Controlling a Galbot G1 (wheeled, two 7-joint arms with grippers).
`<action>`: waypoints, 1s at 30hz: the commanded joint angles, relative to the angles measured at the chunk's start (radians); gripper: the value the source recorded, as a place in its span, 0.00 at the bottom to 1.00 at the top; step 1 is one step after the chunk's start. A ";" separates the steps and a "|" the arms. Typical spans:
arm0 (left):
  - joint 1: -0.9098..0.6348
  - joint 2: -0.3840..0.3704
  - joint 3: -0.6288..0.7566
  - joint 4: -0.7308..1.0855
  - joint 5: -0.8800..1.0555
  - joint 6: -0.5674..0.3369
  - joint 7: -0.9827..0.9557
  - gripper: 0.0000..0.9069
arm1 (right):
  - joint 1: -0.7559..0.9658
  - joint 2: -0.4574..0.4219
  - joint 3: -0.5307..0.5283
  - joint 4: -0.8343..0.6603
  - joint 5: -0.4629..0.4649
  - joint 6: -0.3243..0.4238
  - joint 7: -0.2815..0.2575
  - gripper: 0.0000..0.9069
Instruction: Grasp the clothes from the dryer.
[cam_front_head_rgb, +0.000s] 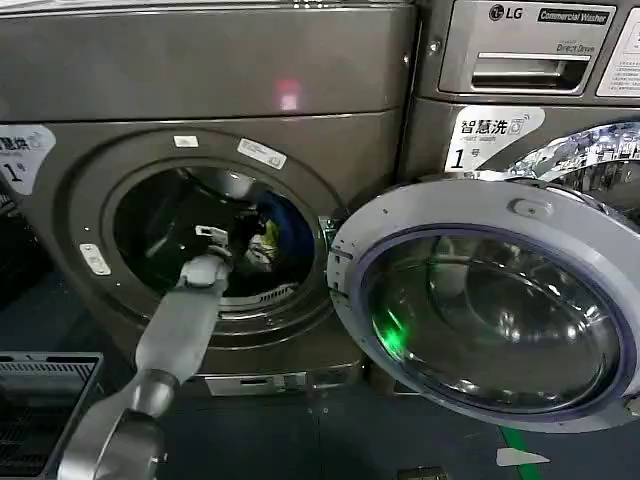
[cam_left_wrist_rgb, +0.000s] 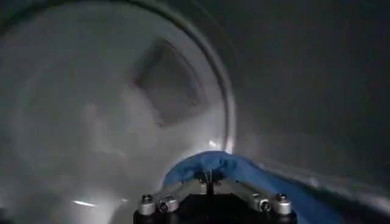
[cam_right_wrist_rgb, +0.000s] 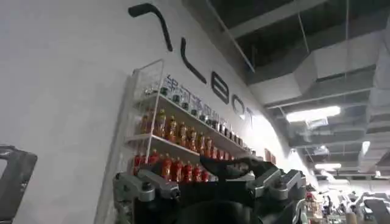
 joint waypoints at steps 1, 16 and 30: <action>0.170 -0.050 -0.160 -0.250 0.020 -0.082 -0.361 0.00 | -0.001 0.001 0.000 -0.009 0.005 0.061 0.012 1.00; 0.273 -0.065 -0.103 -0.350 0.061 -0.070 -0.453 0.00 | -0.028 0.004 0.029 -0.012 -0.002 0.101 0.025 1.00; 0.264 -0.064 -0.108 -0.331 0.078 -0.075 -0.433 0.00 | -0.030 0.007 0.035 -0.003 -0.001 0.111 0.011 1.00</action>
